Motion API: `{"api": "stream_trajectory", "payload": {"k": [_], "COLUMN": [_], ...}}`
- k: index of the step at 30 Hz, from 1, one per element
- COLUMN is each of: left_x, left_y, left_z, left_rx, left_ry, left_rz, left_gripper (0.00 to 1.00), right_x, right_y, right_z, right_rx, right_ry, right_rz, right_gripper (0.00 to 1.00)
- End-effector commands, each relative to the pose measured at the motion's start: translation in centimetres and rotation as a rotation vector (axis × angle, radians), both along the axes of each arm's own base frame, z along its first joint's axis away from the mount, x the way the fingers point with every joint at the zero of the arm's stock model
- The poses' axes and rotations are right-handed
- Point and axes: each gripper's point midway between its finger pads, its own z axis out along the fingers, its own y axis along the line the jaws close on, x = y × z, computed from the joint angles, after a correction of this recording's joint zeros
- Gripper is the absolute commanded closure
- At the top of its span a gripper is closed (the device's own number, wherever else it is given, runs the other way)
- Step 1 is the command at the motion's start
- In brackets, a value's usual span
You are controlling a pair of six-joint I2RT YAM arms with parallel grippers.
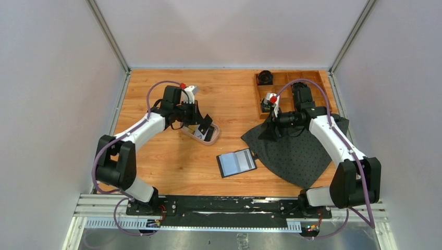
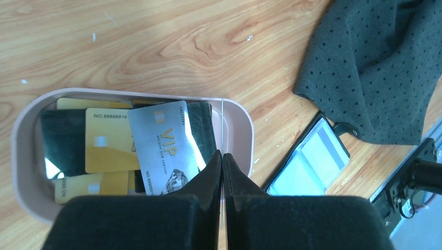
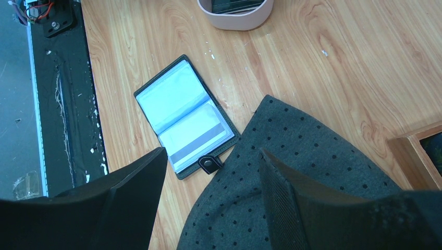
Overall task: Put the credit cards into the card holder
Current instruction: Pick up the credit card from the storage box.
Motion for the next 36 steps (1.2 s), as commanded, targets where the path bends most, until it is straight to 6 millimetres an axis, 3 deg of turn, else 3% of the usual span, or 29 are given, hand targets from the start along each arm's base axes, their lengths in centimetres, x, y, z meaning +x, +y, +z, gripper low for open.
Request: {"api": "stream_trajectory", "payload": {"k": [1,11,16,21,27,36], "left_x": [-0.1,-2.8,-4.7,-6.9,-10.1,-13.5], "left_y": [0.8,-0.5,-1.1,-1.8,-3.1,-2.5], "left_z": [1.6,7.5,9.6,11.1,11.6,12.7], "left_rx": [0.016,-0.182,-0.3,-0.391,-0.448,-0.566], "left_ry": [-0.071,-0.238,-0.232,-0.226,-0.249,-0.333], "left_rz": [0.043,0.002,0.017,0.022,0.007,0.052], "left_gripper": [1.0,1.0,1.0,1.0,1.0,1.0], "right_x": [0.0,-0.9,-1.6,-2.6,-4.0,-5.5], "right_y": [-0.4,0.2,0.6,1.2,1.9,2.6], "right_z": [0.7,1.2,1.9,2.6,3.2,4.2], "right_rx": [0.008,0.057,0.1,0.168,0.246,0.318], "right_ry": [-0.023,-0.028,-0.036,-0.031,-0.014,-0.006], "right_rz": [0.004,0.043,0.074,0.111,0.16,0.215], "right_gripper": [0.32,0.32,0.32,0.32,0.32,0.32]}}
